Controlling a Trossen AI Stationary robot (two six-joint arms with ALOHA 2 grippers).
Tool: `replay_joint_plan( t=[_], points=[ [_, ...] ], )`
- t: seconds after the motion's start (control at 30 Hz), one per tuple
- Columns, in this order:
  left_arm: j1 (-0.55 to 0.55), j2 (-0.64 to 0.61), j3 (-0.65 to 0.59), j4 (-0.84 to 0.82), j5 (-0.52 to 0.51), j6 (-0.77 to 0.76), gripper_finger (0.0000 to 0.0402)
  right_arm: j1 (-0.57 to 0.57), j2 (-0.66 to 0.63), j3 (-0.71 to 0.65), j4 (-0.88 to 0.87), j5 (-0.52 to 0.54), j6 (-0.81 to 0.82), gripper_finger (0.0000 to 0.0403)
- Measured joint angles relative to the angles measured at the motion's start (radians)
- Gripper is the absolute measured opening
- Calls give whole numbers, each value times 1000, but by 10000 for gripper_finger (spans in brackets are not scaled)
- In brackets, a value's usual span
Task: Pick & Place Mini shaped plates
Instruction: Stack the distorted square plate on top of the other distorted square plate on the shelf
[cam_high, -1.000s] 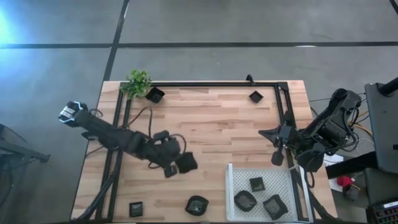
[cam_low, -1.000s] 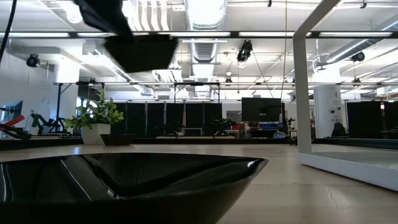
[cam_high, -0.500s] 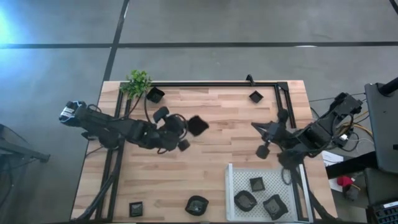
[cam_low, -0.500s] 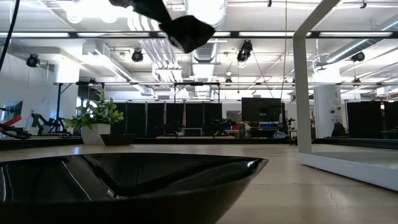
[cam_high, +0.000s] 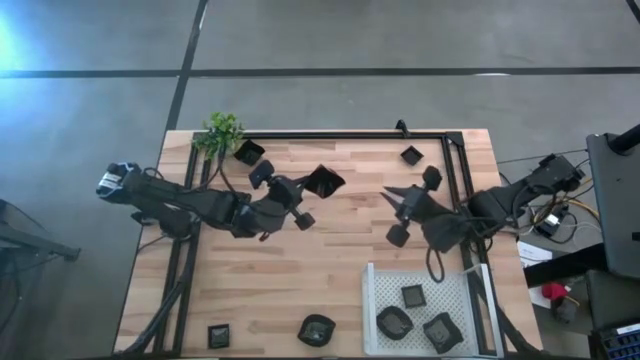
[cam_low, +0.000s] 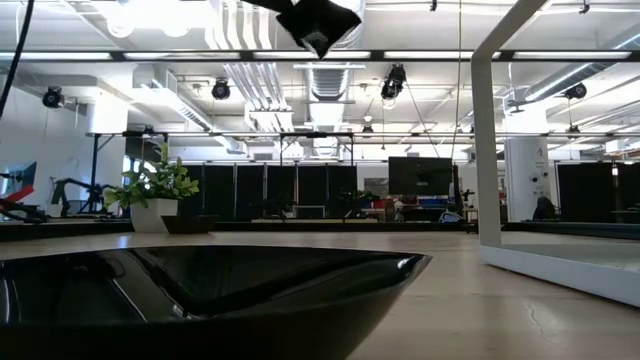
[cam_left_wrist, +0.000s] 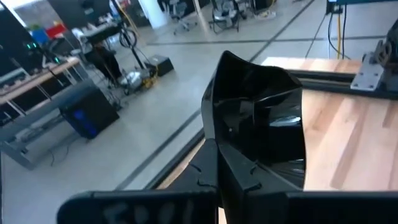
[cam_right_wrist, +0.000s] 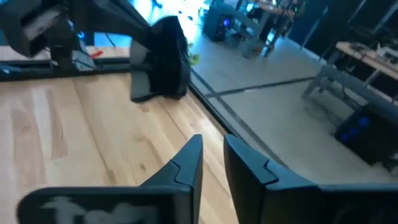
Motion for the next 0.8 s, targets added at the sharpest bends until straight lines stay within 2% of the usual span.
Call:
replay_joint_plan(
  t=[0.13, 0.3, 0.43, 0.8],
  points=[
    [1, 27, 0, 102, -4, 105, 0, -41, 26, 0, 123, -4, -110, 76],
    [0, 52, 0, 181, -2, 186, 0, -88, 74, 0, 206, -31, -224, 71],
    [0, 57, 0, 210, -2, 196, 0, -124, 106, 2, 262, -104, -263, 63],
    [0, 57, 0, 244, 12, 248, 0, -177, 161, 3, 319, -108, -311, 59]
  ],
)
